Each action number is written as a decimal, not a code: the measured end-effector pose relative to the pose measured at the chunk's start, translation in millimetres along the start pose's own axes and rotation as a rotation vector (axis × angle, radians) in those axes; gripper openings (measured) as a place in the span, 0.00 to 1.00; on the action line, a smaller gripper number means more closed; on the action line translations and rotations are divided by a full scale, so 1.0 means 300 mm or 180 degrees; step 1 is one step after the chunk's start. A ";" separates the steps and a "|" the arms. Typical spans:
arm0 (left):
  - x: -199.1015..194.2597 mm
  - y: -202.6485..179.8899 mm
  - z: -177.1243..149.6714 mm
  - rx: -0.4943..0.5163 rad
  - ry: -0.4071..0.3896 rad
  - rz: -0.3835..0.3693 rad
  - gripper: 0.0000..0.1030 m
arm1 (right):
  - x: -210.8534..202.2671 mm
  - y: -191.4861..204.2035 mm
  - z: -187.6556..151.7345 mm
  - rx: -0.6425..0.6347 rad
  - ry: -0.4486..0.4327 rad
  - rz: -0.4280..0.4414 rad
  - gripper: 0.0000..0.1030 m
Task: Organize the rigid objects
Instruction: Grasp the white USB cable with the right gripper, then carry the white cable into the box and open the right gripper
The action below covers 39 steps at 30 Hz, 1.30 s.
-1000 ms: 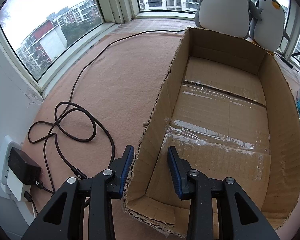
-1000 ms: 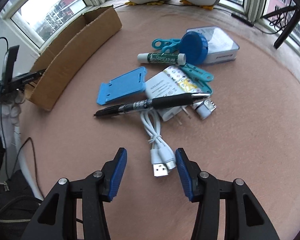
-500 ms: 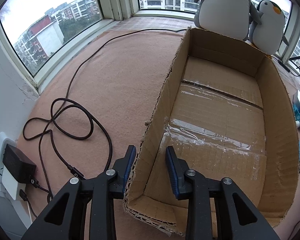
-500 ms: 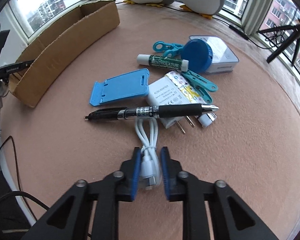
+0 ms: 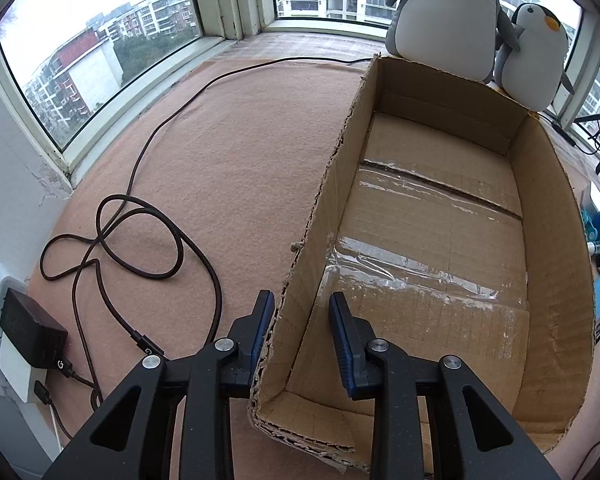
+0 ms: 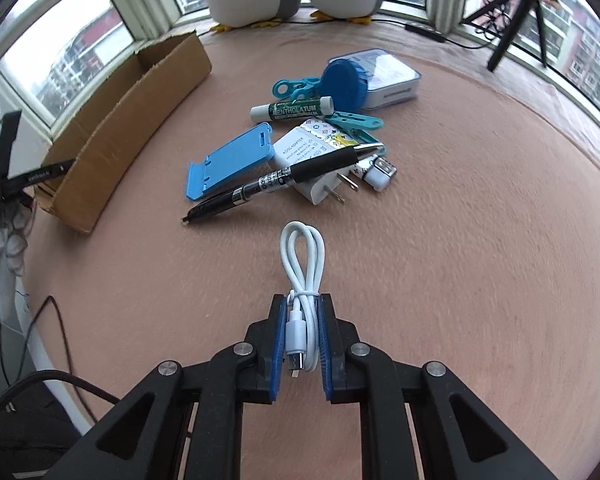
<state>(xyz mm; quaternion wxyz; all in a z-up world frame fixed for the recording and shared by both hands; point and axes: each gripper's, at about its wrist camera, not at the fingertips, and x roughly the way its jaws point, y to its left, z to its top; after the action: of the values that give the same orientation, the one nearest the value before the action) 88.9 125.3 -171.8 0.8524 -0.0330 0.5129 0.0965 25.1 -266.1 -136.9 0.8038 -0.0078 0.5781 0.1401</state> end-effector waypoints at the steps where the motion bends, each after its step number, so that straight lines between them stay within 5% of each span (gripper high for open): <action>1: 0.000 0.000 0.000 0.0000 -0.0001 -0.0003 0.30 | -0.008 0.000 -0.002 0.0035 -0.0011 0.0019 0.13; 14: -0.002 0.001 -0.007 0.0001 -0.0021 -0.0009 0.30 | -0.171 0.235 0.176 -0.0141 -0.0591 0.0460 0.13; 26: -0.003 -0.005 -0.007 -0.0013 -0.0032 0.0018 0.30 | -0.064 0.561 0.383 -0.0628 -0.0601 0.0629 0.13; 39: -0.006 -0.008 -0.007 -0.0029 -0.0040 0.0038 0.30 | 0.098 0.696 0.472 -0.0753 -0.0401 0.0596 0.13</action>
<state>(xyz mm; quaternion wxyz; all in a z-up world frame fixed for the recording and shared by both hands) 86.7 122.4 -171.3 0.8548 -0.0332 0.5073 0.1041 116.3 -34.3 -86.3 0.8154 -0.0396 0.5043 0.2816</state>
